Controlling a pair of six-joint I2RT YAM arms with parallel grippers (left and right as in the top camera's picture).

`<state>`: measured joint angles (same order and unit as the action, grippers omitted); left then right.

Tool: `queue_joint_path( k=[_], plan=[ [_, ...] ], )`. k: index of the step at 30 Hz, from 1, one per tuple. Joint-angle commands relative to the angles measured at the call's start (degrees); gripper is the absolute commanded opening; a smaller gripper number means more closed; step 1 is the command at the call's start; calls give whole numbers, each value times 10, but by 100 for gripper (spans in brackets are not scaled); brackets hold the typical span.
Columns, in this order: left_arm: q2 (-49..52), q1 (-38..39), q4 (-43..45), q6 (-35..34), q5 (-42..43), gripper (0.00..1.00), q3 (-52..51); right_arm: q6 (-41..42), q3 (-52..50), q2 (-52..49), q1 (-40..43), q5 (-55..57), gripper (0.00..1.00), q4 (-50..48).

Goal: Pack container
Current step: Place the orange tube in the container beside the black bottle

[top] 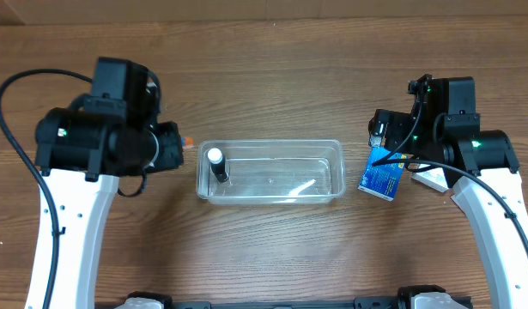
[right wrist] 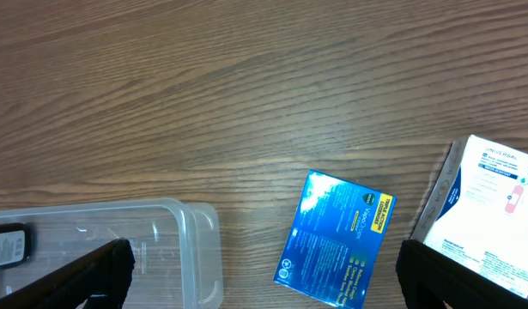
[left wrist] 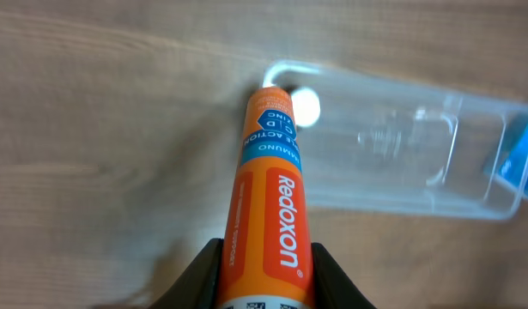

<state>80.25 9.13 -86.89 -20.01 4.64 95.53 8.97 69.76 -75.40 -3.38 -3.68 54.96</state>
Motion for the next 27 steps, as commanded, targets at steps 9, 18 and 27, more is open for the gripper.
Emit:
queue_joint_path(
  k=[9, 18, 27],
  plan=[
    [90, 63, -28, -32, 3, 4, 2, 0, 16, 7, 2, -3, 100, -3],
    [172, 97, -26, -32, -6, 4, 0, 0, 16, 7, 2, -3, 100, -3],
    [195, 102, 26, -32, -7, 4, -70, 0, 16, 7, 2, -3, 100, -3]
  ],
)
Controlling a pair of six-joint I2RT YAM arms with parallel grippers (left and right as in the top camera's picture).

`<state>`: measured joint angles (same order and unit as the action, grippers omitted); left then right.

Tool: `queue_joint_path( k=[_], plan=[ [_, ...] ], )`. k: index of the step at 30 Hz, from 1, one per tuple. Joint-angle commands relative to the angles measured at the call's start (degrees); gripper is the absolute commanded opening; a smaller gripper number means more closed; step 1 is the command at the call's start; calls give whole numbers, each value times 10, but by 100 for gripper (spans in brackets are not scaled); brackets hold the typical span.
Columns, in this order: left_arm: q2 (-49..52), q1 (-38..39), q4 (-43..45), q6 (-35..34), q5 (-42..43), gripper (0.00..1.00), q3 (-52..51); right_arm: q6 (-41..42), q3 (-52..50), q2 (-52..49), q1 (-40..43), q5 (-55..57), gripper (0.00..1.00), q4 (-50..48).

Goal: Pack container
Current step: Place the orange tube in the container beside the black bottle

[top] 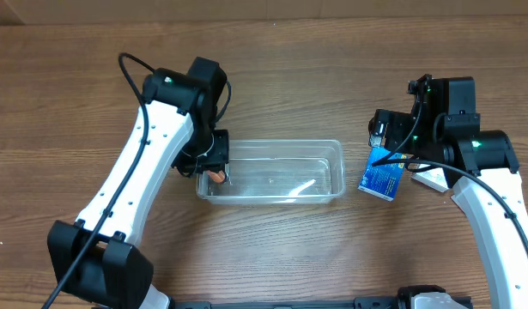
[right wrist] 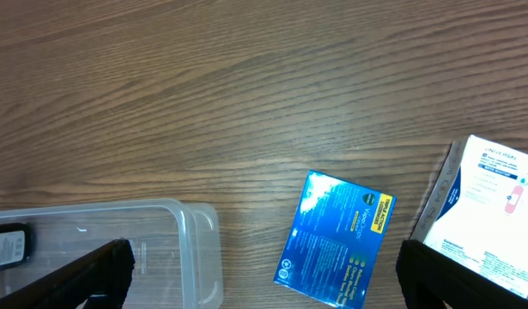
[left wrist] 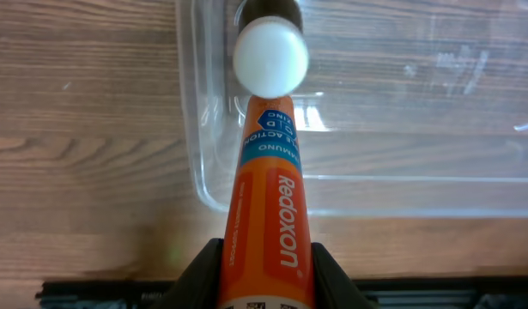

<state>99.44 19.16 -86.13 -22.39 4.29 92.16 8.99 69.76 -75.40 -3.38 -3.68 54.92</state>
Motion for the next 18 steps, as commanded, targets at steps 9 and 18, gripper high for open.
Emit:
queue_joint_path(
  k=[9, 18],
  plan=[
    [3, 0, 117, -8, -4, 4, -138, 0, 16, 7, 2, -3, 100, -3],
    [3, 0, 130, -1, -4, 66, -150, 0, 16, 7, 2, -3, 100, -3]
  ],
)
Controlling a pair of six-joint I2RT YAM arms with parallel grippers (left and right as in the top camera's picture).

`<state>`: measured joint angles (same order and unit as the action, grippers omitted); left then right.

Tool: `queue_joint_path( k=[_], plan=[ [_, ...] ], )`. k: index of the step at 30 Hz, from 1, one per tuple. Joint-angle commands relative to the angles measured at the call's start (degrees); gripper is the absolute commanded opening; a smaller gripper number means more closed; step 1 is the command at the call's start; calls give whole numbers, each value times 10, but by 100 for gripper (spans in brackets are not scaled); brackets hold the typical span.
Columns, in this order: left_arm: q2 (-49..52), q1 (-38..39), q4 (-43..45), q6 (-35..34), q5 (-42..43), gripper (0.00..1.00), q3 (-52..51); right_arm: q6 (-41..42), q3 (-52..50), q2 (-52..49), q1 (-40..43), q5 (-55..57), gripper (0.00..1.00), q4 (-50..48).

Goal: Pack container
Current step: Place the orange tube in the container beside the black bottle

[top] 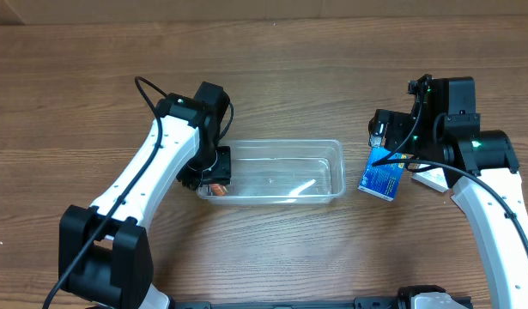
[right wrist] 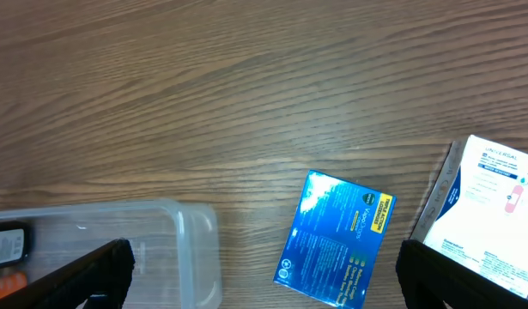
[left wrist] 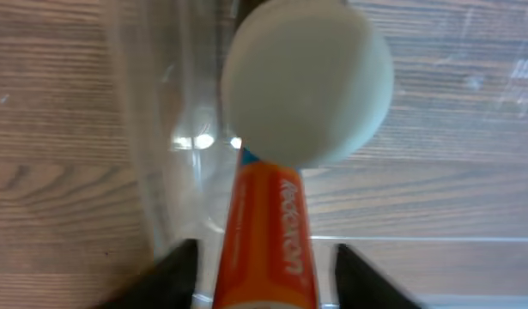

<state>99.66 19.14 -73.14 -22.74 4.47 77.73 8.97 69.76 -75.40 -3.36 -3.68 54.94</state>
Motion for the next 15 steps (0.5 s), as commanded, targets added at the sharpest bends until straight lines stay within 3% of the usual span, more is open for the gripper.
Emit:
queue_joint_path(
  k=[1, 9, 12, 13, 15],
  plan=[
    [1, 0, 0, 5, -6, 66, -2, 0, 16, 7, 2, -3, 100, -3],
    [-1, 0, -59, 35, -7, 74, 133, 0, 16, 7, 2, -3, 100, -3],
    [-1, 0, -101, 35, -28, 86, 207, 0, 16, 7, 2, -3, 100, -3],
    [-2, 0, -115, 34, -42, 100, 228, 0, 16, 7, 2, -3, 100, -3],
    [-4, 0, -140, 25, -67, 100, 264, 0, 16, 7, 2, -3, 100, -3]
  ],
)
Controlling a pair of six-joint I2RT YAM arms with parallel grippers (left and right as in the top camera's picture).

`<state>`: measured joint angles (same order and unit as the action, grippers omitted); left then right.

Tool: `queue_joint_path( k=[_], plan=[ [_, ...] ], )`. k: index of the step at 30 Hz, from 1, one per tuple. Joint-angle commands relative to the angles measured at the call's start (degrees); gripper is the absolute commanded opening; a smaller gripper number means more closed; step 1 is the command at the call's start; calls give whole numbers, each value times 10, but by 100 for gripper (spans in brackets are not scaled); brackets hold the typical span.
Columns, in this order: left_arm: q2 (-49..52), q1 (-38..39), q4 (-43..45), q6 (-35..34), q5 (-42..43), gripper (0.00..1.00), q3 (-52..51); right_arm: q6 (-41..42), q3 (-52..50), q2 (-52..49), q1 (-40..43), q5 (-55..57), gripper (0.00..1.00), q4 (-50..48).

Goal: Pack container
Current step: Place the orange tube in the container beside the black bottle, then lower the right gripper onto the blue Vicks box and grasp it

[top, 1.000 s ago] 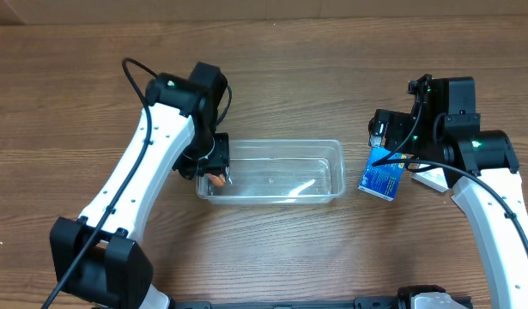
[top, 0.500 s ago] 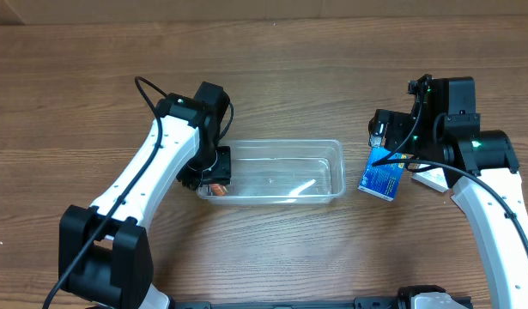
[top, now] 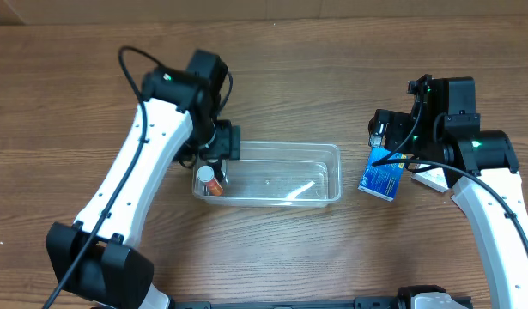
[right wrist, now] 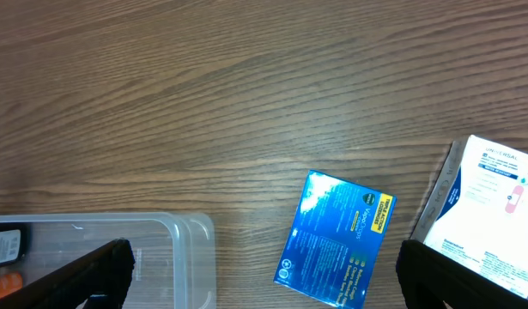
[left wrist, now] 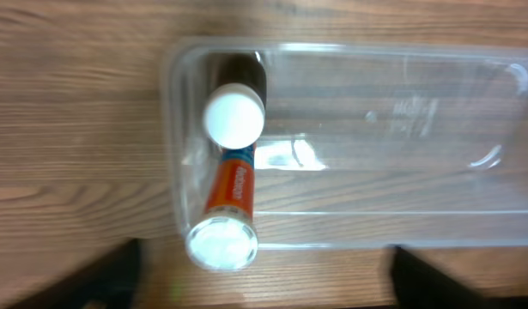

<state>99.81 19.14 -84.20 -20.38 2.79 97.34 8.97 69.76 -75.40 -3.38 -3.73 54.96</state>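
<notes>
A clear plastic container [top: 272, 193] lies mid-table. In its left end an orange Redoxon tube [left wrist: 232, 190] leans against the wall, next to a dark bottle with a white cap [left wrist: 234, 118]. My left gripper [left wrist: 264, 287] hangs above that end, open and holding nothing; the overhead view shows the left gripper [top: 219, 144] at the container's back left corner. My right gripper [right wrist: 264, 287] is open above the table between the container [right wrist: 100, 257] and a blue box [right wrist: 336, 249], touching neither.
A white box [right wrist: 491, 210] lies right of the blue box [top: 382, 178], partly under the right arm. The container's middle and right part holds nothing. Bare wooden tabletop [top: 272, 77] surrounds everything.
My left gripper was low in the container's left end around the orange tube; now it is higher and open, and the tube rests in the container. The container sits slightly further left.
My left gripper held the orange tube left of the container. Then it held the tube over the container's left end beside the white-capped bottle, then low inside with jaws parting. Now the tube lies in the container, free. The right arm stayed still.
</notes>
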Motion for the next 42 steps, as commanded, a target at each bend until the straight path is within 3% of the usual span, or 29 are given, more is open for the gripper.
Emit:
queue_joint_path(
  k=[1, 6, 10, 18, 30, 42],
  plan=[
    [-7, -2, -38, -4, -62, 100, 82, 0, 16, 7, 2, -2, 100, -3],
    [-50, -52, -27, -17, -107, 100, 105, 1, 16, 7, 2, -2, 100, -4],
    [-98, -128, 6, -16, -106, 100, 105, 86, 40, 7, 3, 88, 100, 19],
    [-112, -220, 31, 29, -30, 100, 104, 156, 67, -22, 3, 97, 100, 50],
    [-109, -221, 26, 41, -26, 100, 104, 164, 67, -266, 2, 97, 100, 86],
    [-109, -221, 25, 41, -27, 100, 104, 164, 27, -289, 3, 97, 100, 52]
  ],
)
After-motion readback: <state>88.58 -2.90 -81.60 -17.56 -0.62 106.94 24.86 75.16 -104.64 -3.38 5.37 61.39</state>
